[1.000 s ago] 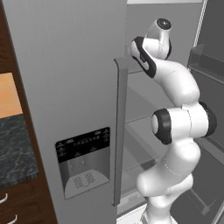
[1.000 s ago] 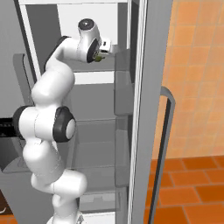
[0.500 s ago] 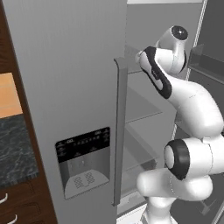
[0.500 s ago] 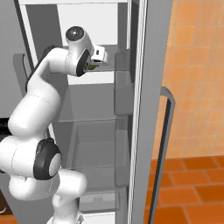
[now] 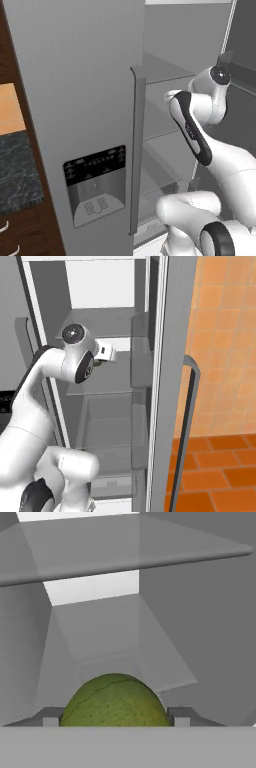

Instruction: Place one lime and one steak in each tupperware on the nearby counter, to pack two identical lunches.

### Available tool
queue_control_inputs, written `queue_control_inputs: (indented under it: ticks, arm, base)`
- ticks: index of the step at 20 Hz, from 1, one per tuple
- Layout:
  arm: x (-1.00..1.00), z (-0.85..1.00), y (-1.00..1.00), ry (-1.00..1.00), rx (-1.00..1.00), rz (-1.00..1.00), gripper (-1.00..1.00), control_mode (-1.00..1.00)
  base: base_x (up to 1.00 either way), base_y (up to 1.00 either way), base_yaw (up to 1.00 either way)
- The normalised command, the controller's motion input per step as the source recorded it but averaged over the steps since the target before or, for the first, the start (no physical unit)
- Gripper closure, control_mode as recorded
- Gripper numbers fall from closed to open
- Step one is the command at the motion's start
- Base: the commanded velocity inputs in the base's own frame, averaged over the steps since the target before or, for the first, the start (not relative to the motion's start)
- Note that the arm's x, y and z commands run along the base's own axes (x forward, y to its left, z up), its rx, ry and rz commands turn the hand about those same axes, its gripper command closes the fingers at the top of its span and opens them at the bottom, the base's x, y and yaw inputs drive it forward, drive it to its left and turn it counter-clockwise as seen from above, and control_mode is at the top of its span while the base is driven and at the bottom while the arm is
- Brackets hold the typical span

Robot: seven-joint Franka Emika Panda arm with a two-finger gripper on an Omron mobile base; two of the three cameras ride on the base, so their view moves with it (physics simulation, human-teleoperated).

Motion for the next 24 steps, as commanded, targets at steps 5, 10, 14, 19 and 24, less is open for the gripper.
queue_control_inputs:
  ticks: [5,10,14,19,24]
  arm:
    - [-0.40,-0.22,0.00,0.00,0.00,0.00,1.00,1.00]
    - [0.00,0.00,0.00,0.00,0.00,0.00,1.00,1.00]
    - [0.00,0.00,0.00,0.00,0.00,0.00,1.00,1.00]
    - [0.00,0.00,0.00,0.00,0.00,0.00,1.00,1.00]
    - [0.00,0.00,0.00,0.00,0.00,0.00,1.00,1.00]
  base:
    - [-0.60,0.01,0.01]
    - [-0.98,0.54,0.15]
    - [-0.29,1.00,0.24]
    - [-0.02,1.00,0.26]
    - [0.01,1.00,0.28]
